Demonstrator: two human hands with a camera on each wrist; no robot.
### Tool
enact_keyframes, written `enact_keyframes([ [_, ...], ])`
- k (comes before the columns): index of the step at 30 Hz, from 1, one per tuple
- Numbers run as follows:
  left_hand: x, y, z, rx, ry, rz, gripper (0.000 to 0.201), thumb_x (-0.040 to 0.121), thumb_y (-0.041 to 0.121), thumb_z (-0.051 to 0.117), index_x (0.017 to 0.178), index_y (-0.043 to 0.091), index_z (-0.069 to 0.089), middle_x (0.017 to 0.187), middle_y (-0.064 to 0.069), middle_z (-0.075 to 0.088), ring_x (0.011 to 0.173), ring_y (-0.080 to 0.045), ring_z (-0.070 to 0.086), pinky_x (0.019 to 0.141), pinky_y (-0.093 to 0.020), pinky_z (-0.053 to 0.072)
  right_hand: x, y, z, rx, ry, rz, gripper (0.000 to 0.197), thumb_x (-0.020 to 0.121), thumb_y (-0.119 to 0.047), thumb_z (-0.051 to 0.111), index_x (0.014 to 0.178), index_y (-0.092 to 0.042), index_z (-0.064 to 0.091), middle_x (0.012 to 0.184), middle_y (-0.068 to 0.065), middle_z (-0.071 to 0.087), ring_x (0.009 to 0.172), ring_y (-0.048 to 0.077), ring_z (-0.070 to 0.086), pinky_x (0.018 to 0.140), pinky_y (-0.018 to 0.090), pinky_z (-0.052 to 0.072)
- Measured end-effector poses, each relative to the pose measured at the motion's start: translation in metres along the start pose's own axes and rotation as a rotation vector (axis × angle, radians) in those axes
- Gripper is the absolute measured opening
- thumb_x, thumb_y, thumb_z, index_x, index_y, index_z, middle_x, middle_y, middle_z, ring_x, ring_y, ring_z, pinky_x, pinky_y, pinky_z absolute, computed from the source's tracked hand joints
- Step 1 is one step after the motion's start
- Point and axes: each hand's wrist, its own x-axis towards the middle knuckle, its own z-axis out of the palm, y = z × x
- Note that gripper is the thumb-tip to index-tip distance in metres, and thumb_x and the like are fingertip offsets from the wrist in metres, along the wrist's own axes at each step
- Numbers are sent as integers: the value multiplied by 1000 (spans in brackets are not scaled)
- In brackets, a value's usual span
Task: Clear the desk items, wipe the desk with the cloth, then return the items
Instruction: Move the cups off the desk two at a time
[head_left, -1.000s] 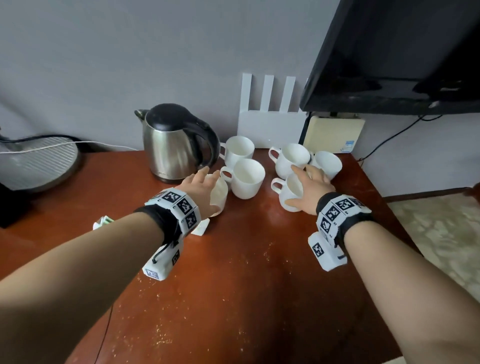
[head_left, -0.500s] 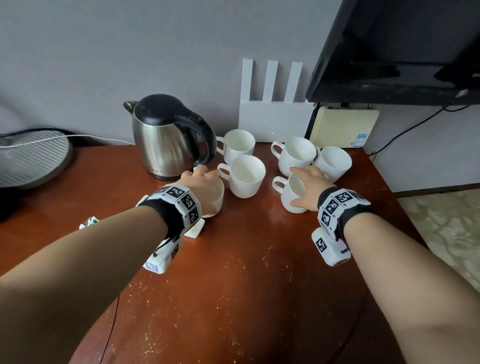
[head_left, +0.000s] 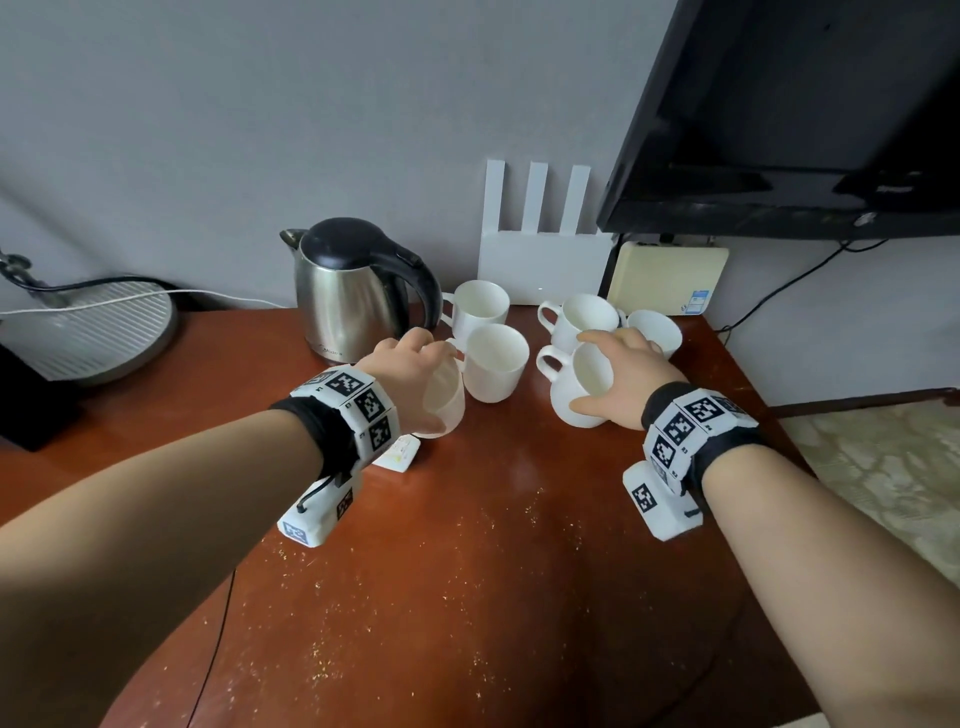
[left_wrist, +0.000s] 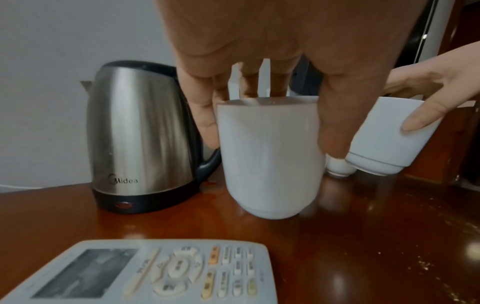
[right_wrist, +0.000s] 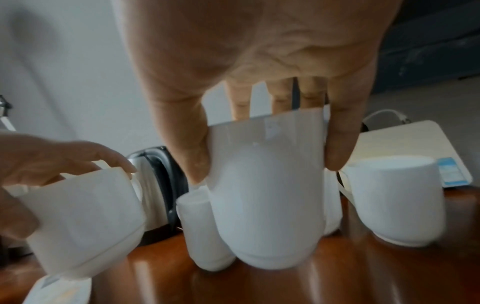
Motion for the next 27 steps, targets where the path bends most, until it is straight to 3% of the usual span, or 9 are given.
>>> enact_keyframes([
  [6,-41,-16,-21,14,83,32,88,73,42,74,144,32,22,143,6,24,128,-24,36,101,-40,44,-37,-44,-22,-18,69,-91,80,75,-40,70,141,-36,26,146,0,27,134,26,29,106,39,34],
  [13,-101,-68,-45,35,165,16,87,70,44,75,141,37,26,138,6,31,125,-24,39,103,-41,41,-81,-125,-30,-54,120,-202,78,73,-43,70,139,-37,29,138,-1,33,127,24,36,99,36,37],
  [20,-174,-152,-58,40,198,3,87,68,46,76,140,36,28,136,6,34,121,-24,43,98,-44,45,-122,-230,-11,-101,97,-284,78,72,-42,69,138,-37,29,139,-1,33,126,23,37,97,37,39],
  [27,-244,-255,-58,65,193,-49,83,71,46,73,141,36,28,139,7,30,124,-24,41,100,-39,43,-146,-347,29,-120,40,-371,78,72,-42,70,139,-36,30,141,0,31,126,22,39,96,33,39],
])
